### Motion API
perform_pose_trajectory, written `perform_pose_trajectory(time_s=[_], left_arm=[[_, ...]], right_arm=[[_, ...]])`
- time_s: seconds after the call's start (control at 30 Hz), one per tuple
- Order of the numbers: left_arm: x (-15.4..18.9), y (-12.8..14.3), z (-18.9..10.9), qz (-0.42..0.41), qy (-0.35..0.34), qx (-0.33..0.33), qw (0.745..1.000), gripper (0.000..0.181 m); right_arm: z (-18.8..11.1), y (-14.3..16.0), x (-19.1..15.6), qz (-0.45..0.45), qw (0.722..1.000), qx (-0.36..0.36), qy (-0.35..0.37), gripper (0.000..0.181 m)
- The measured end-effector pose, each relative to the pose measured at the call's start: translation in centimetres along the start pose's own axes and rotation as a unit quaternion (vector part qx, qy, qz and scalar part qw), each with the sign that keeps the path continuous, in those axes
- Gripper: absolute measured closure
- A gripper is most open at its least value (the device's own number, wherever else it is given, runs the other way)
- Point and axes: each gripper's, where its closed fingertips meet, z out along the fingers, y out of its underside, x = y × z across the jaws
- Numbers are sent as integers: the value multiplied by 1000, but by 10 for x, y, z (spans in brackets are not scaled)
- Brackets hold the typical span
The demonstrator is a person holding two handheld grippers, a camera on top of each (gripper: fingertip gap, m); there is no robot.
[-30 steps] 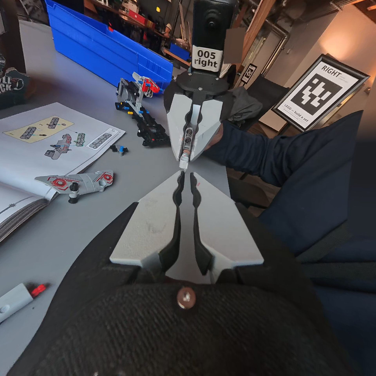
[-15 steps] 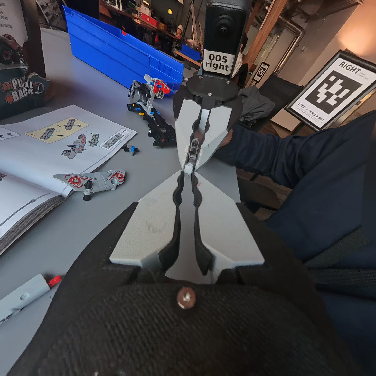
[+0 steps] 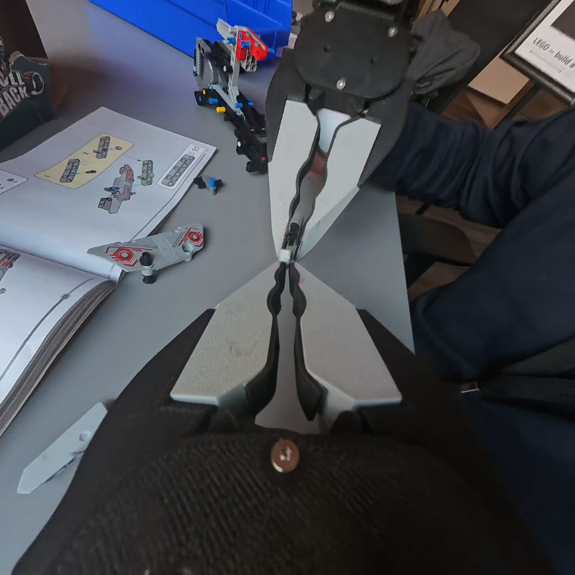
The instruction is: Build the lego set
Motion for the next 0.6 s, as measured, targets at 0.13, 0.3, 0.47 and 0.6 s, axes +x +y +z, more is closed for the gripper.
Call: perform_pose_trajectory(time_s=[0.13, 0.3, 0.47, 0.6], left_arm=[[-1, 7, 3, 12, -3, -26, 1000, 181], [-4, 14, 4, 39, -19, -53, 998, 181], [-2, 16, 6, 40, -12, -61, 997, 181], [-4, 16, 5, 36, -14, -62, 997, 181]], right_arm=[[4, 10, 1, -14, 999, -51, 3, 176], [5, 9, 3, -18, 998, -64, 6, 176], [6, 8, 1, -25, 996, -87, 2, 174], [9, 13, 2, -25, 992, -126, 4, 172]])
